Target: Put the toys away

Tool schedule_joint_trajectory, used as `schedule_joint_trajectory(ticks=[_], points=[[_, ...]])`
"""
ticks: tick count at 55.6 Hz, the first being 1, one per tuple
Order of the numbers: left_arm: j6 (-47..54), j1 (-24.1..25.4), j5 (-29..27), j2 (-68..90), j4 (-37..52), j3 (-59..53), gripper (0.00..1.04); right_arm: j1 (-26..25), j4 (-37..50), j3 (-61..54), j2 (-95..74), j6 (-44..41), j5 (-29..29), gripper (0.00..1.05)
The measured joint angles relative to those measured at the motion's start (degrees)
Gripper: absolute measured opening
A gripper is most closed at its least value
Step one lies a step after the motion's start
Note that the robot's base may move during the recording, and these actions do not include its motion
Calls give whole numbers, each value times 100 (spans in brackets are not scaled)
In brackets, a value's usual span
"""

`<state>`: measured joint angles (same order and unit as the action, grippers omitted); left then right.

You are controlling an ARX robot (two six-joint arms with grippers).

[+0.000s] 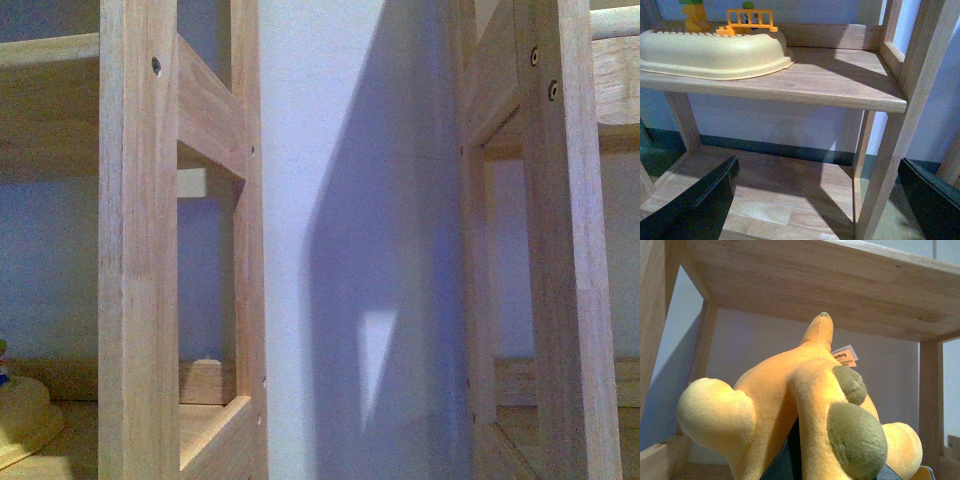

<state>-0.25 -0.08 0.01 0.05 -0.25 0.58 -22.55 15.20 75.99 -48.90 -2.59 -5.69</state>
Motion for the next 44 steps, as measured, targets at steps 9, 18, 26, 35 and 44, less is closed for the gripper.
schedule_joint_trajectory(ticks=[9,18,26,35,44], points=[[2,0,0,0,0,0,98,-1340,2,219,-273,1263,-997,7],[2,0,0,0,0,0,98,-2417,164,402,-636,2203,-1692,7],[0,0,-2,0,0,0,98,-2828,195,649,-1045,2771,-1814,7],[0,0,0,0,0,0,98,-2527,55,1040,-1521,2824,-1628,7],[2,0,0,0,0,0,98,-1934,-140,1438,-1989,2662,-1394,7]])
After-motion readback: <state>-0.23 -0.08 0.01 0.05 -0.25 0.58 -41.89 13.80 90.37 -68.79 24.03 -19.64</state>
